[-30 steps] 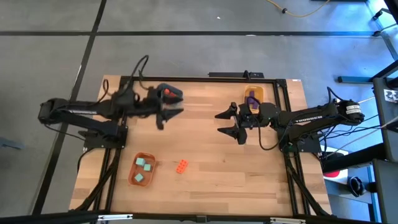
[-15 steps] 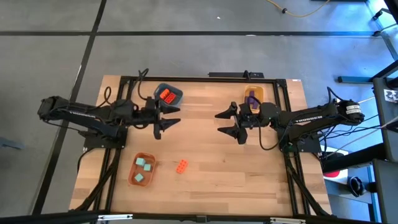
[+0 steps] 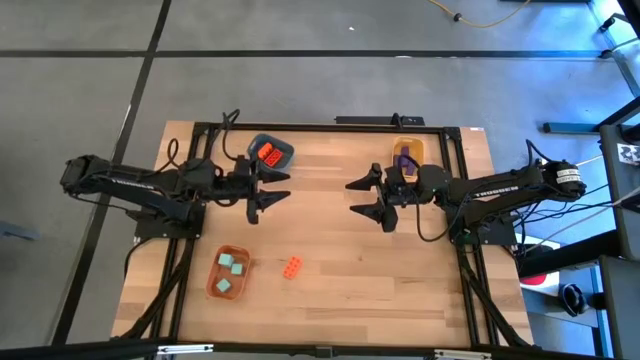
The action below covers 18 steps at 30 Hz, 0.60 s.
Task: Sort & place blocks by color
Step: Put the orange game piece into the blue bin
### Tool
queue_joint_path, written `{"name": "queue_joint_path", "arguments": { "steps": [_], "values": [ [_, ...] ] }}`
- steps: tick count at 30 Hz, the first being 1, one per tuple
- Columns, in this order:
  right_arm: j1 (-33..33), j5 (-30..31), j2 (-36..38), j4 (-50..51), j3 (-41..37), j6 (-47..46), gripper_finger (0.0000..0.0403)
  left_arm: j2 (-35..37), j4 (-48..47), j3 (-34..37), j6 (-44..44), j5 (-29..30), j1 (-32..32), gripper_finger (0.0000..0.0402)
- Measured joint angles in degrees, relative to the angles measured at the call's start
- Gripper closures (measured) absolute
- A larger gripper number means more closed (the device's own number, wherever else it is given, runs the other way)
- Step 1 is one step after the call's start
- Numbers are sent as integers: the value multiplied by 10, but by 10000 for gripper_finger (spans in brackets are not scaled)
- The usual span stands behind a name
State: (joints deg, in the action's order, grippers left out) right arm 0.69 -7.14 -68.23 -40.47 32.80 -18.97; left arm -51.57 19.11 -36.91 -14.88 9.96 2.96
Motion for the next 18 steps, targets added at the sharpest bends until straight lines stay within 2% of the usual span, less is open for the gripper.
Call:
{"name": "queue_joint_path", "arguments": {
  "steps": [18],
  "values": [
    [0, 0, 0, 0, 0, 13, 71, 0, -4, 0, 0, 13, 0, 172]
  ]
}}
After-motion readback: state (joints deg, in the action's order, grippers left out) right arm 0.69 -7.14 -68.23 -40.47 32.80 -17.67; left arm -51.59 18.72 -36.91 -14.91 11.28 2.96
